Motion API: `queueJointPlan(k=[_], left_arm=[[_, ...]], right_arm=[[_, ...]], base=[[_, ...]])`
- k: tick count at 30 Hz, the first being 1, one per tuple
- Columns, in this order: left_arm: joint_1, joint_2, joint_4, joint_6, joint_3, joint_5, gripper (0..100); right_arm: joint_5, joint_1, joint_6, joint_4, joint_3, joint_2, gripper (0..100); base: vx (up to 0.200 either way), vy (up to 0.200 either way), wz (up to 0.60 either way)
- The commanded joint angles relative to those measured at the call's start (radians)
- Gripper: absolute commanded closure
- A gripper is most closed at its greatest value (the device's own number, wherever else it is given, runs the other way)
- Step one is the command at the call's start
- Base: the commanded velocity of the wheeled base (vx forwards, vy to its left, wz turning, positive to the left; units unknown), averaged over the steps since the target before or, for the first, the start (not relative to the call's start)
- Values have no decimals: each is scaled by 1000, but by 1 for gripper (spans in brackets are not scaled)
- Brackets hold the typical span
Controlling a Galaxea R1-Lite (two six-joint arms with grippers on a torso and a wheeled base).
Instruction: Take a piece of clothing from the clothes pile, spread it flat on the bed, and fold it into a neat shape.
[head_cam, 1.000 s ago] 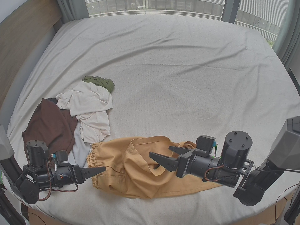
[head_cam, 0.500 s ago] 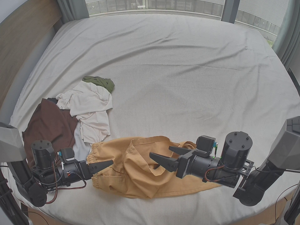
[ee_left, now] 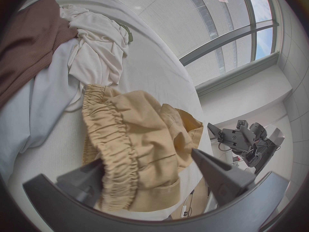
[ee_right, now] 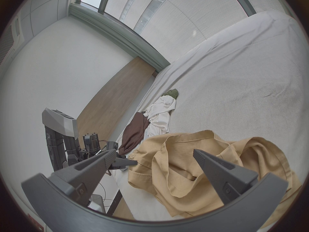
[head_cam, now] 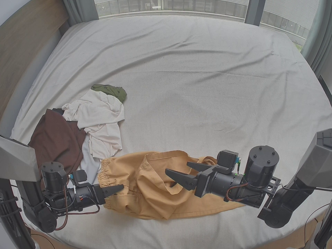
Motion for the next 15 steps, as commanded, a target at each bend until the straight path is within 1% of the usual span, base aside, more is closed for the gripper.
queueJointPlan(k=[1,10,13,15], left_arm=[[2,-4,-1,1,-13,1,100],[3,-119,0,-8,-43,1,100],[-5,-128,-1,-5,-40,1,100],[-18,-125,-1,-5,-38,1,100]], right_arm=[[0,0,0,0,-4,4,0],[2,13,-4,12,-56,16,0],[3,16,-4,20,-93,30,0],[3,17,-4,52,-116,43,0]], base=[[0,0,0],[0,0,0],[0,0,0],[0,0,0]])
